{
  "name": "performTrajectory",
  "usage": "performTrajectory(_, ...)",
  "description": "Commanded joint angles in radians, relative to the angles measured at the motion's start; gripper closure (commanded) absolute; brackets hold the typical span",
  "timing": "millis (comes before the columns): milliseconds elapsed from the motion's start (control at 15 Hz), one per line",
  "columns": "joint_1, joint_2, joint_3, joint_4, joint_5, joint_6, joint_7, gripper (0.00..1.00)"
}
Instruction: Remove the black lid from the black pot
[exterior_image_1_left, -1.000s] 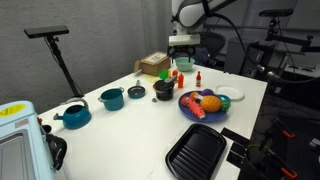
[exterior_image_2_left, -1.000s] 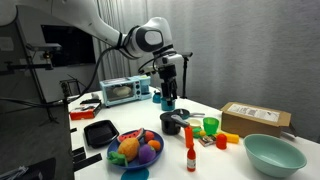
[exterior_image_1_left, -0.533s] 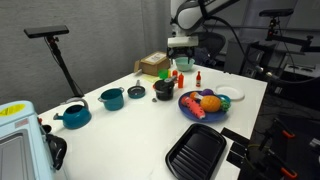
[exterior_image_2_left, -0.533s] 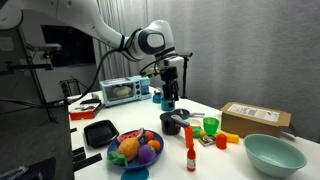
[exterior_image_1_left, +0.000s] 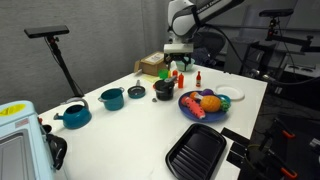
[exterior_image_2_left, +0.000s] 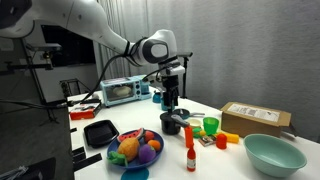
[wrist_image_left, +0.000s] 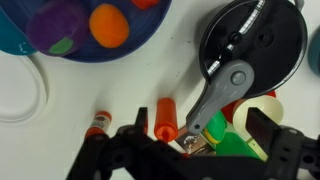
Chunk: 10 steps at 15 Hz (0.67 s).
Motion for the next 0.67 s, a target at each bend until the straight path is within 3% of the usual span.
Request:
performTrajectory(0, 0.012, 0.087, -0.035, 0.107, 0.025, 0.037, 0.033, 0.0)
performTrajectory(267, 0.012, 0.153, -0.055, 0.176, 0.033, 0.07, 0.091, 0.0)
performTrajectory(600, 0.001, 0.224, -0.043, 0.246, 0.095, -0.058, 0.1, 0.0)
